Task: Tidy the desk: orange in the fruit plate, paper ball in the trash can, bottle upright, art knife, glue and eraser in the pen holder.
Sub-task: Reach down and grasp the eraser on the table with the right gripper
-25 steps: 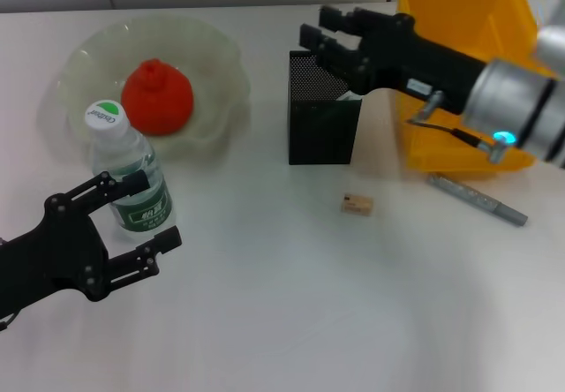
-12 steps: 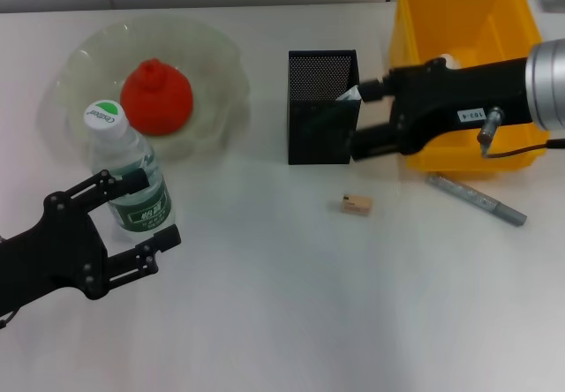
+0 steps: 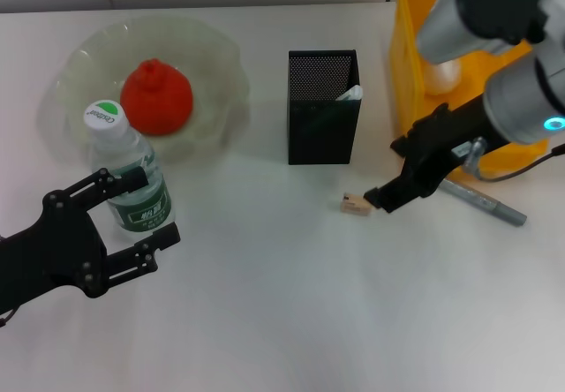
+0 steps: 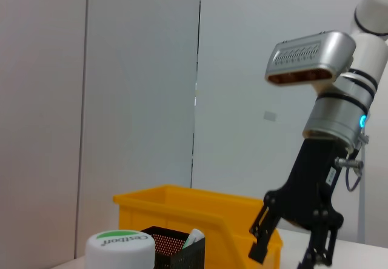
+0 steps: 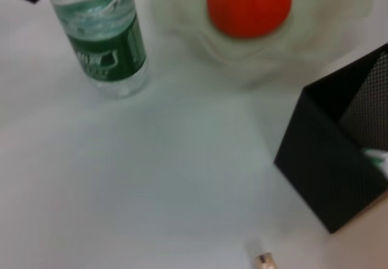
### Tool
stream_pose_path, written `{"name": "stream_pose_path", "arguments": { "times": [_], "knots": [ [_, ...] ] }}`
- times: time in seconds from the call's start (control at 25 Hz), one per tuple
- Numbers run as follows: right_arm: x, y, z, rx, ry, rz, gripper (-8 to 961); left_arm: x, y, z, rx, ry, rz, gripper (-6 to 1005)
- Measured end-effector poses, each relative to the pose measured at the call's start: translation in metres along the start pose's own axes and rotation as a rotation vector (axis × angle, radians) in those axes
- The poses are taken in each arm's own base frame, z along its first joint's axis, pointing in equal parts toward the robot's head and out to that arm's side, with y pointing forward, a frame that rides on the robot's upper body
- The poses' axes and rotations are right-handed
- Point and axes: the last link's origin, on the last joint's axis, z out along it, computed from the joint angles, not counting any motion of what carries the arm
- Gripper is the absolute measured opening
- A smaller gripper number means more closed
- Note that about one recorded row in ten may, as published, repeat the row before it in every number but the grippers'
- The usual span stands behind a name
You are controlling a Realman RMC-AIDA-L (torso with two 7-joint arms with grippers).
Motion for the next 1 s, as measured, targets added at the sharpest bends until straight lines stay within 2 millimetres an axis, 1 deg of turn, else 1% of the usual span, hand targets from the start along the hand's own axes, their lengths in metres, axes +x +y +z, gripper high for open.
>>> {"name": "stream_pose_path", "arguments": {
  "times": [0.04,0.16,0.2,0.32,0.4,0.44,0.48,0.72,1.0],
  "knots": [
    [0.0,0.0,0.0,0.0,0.0,0.0,793,0.0,0.0,0.0,0.0,0.0,0.0,785],
    [-0.001,-0.001,0.009,-0.01,0.011,0.007,780,0.0,0.0,0.0,0.0,0.001,0.001,785],
    [-0.002,-0.001,0.015,-0.007,0.014,0.005,775,0.0,0.0,0.0,0.0,0.001,0.001,785],
    [-0.003,-0.002,0.021,-0.007,0.02,0.003,762,0.0,0.0,0.0,0.0,0.001,0.001,785],
    [-0.003,-0.004,0.031,-0.009,0.034,0.007,753,0.0,0.0,0.0,0.0,0.001,0.001,785],
    [-0.003,-0.004,0.031,-0.009,0.034,0.007,748,0.0,0.0,0.0,0.0,0.0,0.001,785],
    [-0.003,-0.005,0.036,-0.008,0.04,0.009,744,0.0,0.0,0.0,0.0,0.0,0.001,785],
    [-0.002,-0.006,0.048,-0.005,0.057,0.006,717,0.0,0.0,0.0,-0.002,-0.001,0.0,785],
    [0.001,-0.008,0.056,-0.003,0.071,0.011,685,0.0,0.0,0.0,-0.004,-0.002,0.0,785]
  ]
}}
